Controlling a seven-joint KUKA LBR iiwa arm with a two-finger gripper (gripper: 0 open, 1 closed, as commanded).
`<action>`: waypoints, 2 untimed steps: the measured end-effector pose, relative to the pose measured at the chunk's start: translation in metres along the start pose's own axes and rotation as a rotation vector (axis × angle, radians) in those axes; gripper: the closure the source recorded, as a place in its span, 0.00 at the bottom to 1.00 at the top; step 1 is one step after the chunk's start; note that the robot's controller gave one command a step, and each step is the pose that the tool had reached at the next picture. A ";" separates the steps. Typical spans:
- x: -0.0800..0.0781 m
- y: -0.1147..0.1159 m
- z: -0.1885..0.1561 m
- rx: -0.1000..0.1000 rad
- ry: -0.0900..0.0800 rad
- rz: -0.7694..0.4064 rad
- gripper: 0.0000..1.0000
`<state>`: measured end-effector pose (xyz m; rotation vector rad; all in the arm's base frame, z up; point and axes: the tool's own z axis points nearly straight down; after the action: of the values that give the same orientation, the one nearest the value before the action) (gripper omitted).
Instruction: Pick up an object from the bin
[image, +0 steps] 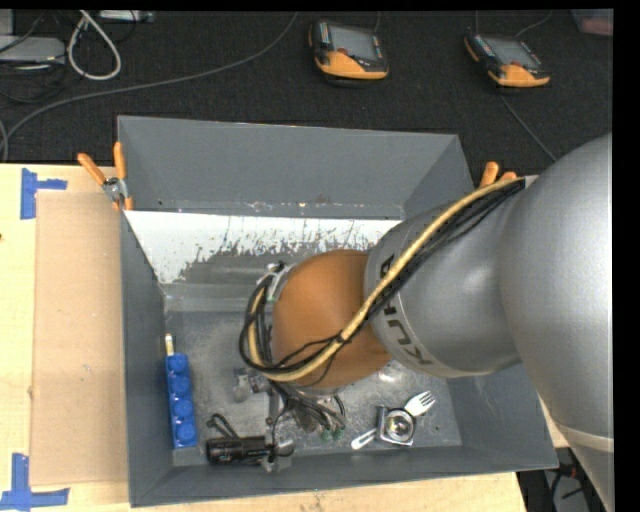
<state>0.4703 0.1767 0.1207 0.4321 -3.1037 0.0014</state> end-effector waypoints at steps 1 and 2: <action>-0.004 -0.006 0.048 -0.002 -0.034 0.015 0.00; -0.001 0.005 0.051 -0.002 -0.009 0.017 1.00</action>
Offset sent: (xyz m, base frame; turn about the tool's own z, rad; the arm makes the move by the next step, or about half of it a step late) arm -0.0013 0.0054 -0.0507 0.0138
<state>0.4693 0.1817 0.0697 0.4072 -3.1154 -0.0029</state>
